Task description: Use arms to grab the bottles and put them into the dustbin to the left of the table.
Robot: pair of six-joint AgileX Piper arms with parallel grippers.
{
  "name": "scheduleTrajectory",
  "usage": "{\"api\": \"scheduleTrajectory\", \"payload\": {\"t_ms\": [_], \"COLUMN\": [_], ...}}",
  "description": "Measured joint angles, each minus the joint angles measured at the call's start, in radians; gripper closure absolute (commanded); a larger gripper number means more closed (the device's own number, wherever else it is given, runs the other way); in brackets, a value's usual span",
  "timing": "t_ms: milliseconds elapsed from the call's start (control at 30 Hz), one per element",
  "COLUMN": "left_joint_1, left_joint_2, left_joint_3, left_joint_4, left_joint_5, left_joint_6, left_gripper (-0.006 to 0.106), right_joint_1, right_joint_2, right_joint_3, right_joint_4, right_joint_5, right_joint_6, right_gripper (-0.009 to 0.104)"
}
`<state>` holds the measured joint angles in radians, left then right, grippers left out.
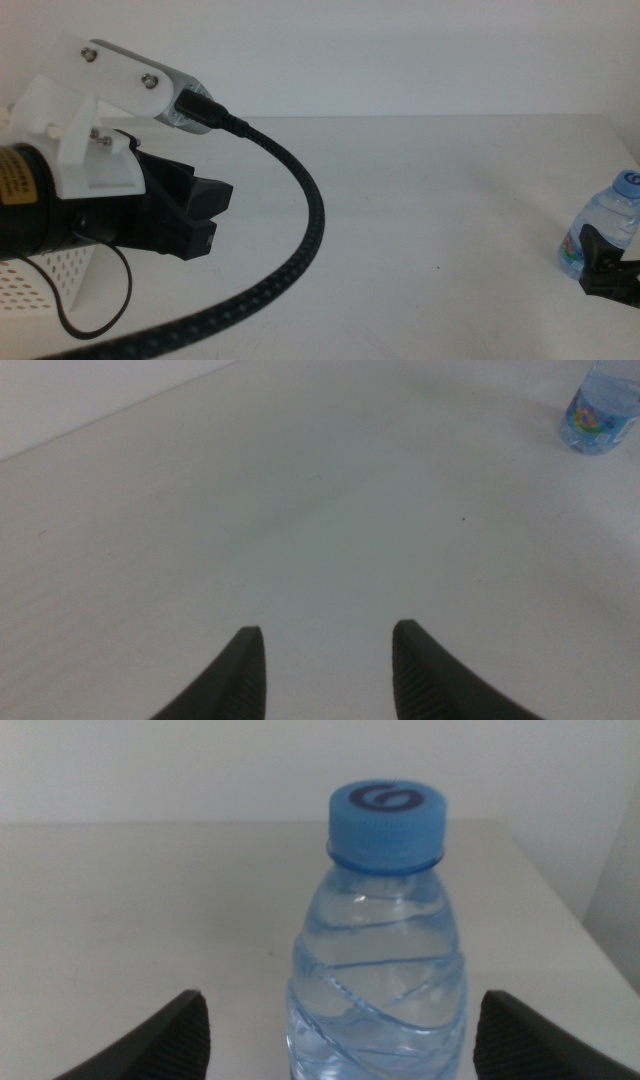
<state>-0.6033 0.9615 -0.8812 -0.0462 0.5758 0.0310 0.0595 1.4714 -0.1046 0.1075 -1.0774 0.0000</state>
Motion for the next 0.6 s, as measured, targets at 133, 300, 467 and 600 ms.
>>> {"api": "scheduleTrajectory", "payload": {"t_ms": [133, 300, 467, 600], "left_joint_1": [0.000, 0.000, 0.000, 0.000], "left_joint_2": [0.000, 0.000, 0.000, 0.000], "left_joint_3": [0.000, 0.000, 0.000, 0.000], "left_joint_4": [0.000, 0.000, 0.000, 0.000], "left_joint_5": [0.000, 0.000, 0.000, 0.000], "left_joint_6": [0.000, 0.000, 0.000, 0.000], "left_gripper": [0.060, 0.060, 0.060, 0.060], "right_joint_1": [0.000, 0.000, 0.000, 0.000], "right_joint_2": [0.055, 0.138, 0.226, 0.297], "right_joint_3": [-0.030, -0.079, -0.148, -0.205], "right_joint_4": [-0.002, 0.022, 0.057, 0.065], "right_joint_5": [0.000, -0.001, -0.003, -0.007], "right_joint_6": [-0.018, -0.080, -0.105, -0.108], "right_gripper": [0.005, 0.002, 0.002, 0.004]}}
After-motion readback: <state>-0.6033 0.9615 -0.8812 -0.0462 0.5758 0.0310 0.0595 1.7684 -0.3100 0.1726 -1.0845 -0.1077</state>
